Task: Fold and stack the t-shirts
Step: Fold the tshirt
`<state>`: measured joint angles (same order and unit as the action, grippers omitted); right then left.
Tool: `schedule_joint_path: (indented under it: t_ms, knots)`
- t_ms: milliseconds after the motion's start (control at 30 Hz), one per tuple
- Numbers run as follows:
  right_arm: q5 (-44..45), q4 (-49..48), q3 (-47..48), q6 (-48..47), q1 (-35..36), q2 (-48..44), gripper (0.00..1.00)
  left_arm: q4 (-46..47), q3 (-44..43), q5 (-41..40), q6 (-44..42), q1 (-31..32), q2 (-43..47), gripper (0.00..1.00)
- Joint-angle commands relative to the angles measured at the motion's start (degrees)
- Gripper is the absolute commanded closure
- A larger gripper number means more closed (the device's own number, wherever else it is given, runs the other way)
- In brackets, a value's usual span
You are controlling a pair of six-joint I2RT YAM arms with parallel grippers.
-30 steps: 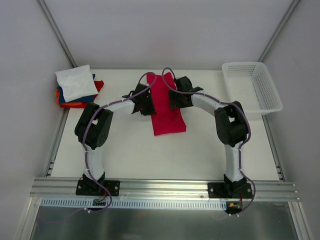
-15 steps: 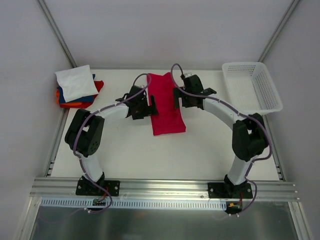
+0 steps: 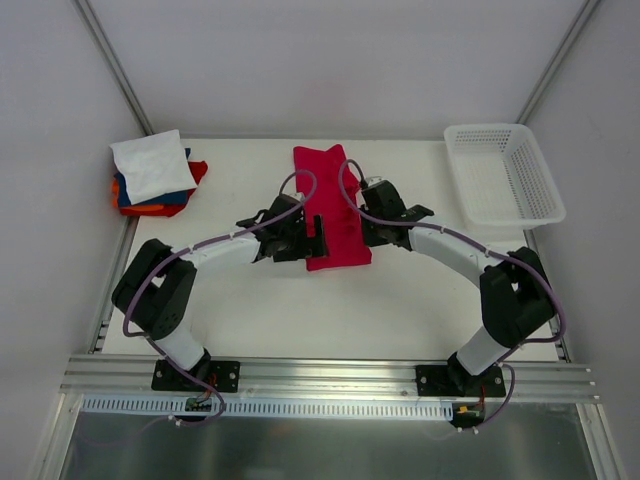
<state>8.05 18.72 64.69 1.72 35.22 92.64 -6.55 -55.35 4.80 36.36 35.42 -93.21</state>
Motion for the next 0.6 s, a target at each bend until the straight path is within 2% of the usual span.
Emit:
schedule_joint_path:
  t_ms: [0, 200, 567]
  knots:
    - [-1.63, -3.34, -0.52, 2.41, 0.64, 0.43, 0.99, 0.31, -1.5, -3.3, 1.17, 2.19, -1.97, 0.01]
    - [-2.87, -4.66, -0.09, 3.03, 1.16, 2.98, 1.0, 0.31, -5.03, -4.44, 1.26, 4.66, -5.05, 0.01]
    - [-3.75, -5.45, 1.5, 3.56, 1.69, 4.92, 1.0, 0.13, -8.11, -6.99, -0.5, 5.98, 1.18, 0.01]
